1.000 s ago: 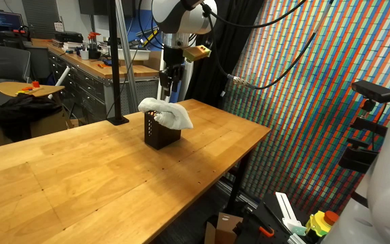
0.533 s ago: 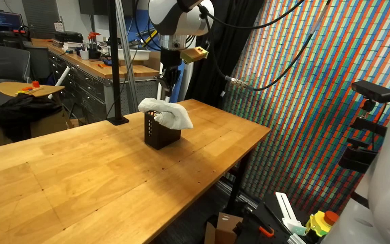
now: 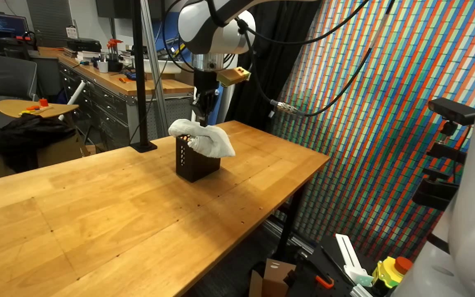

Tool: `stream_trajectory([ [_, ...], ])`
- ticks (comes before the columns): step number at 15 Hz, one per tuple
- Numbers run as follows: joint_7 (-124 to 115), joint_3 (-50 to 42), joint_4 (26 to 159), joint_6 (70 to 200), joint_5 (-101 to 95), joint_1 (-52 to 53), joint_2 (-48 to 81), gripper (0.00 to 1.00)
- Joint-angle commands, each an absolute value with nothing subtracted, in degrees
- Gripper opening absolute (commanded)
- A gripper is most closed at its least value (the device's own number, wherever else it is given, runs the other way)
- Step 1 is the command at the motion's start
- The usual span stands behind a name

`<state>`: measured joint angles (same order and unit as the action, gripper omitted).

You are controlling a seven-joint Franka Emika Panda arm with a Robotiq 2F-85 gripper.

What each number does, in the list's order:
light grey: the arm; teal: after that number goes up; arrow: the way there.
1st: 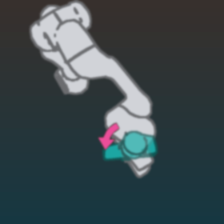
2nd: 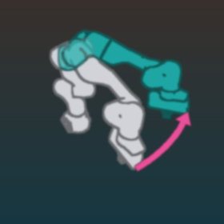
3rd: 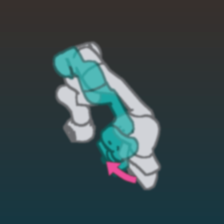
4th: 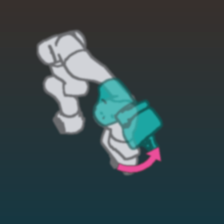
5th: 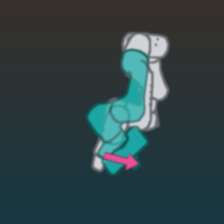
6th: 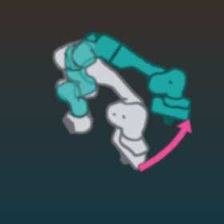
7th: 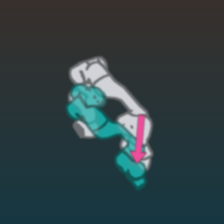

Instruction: Pick up the cloth and put it in the box

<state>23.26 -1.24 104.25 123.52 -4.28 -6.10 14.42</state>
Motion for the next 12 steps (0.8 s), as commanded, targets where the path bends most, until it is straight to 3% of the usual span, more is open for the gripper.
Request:
stream_trajectory([
  [1, 25.22, -0.81, 101.83, 123.92, -0.93, -6.94, 16.81, 0.01],
  [12, 28.39, -0.22, 102.06, 123.16, 6.93, -9.71, 21.76, 0.01],
])
